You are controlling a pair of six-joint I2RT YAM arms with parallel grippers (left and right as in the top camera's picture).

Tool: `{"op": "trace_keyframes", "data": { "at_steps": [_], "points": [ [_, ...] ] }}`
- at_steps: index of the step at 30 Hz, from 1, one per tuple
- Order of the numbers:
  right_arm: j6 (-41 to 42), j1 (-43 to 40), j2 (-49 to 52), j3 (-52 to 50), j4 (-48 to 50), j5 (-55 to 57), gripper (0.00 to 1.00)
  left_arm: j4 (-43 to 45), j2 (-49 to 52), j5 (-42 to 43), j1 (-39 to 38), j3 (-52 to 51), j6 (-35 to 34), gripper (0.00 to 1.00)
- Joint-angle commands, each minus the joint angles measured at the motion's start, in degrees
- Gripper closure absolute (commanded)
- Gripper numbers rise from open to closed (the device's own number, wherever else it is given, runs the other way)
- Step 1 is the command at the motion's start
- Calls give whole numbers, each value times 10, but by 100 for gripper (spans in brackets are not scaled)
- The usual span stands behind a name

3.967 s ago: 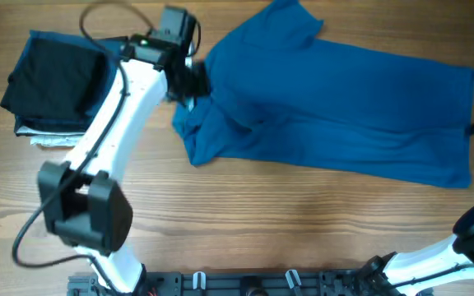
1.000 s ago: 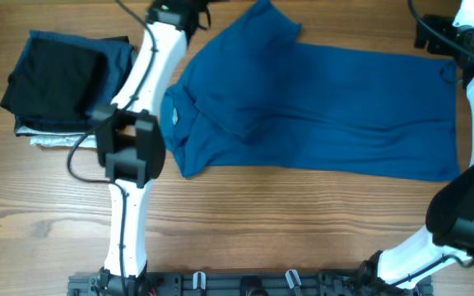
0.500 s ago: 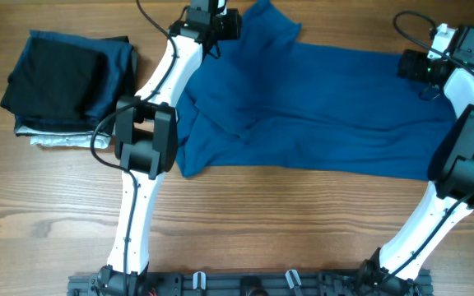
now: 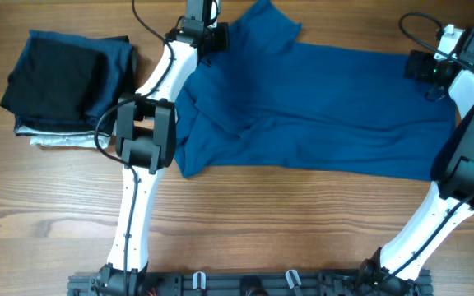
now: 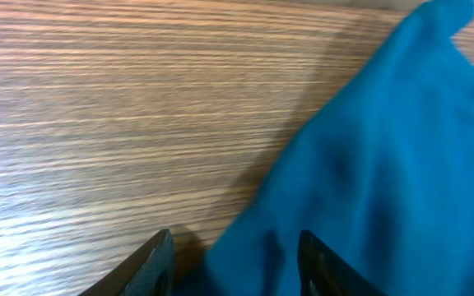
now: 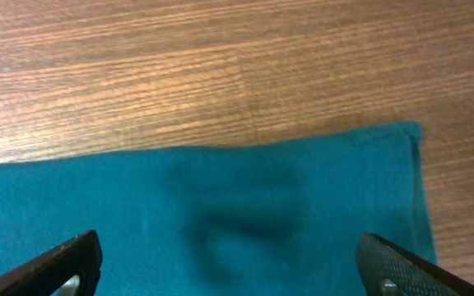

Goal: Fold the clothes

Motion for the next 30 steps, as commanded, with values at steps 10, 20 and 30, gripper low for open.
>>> {"op": "trace_keyframes", "data": {
  "at_steps": [10,20,30],
  "points": [
    [-10,0,0,5,-18,6,1,-133,14,-188,16,2,16,58],
    [9,0,0,5,-20,-10,1,-25,-91,14,-1,4,25,61],
    [9,-3,0,5,-41,6,0,-30,-21,-86,-53,4,53,59]
  ]
}}
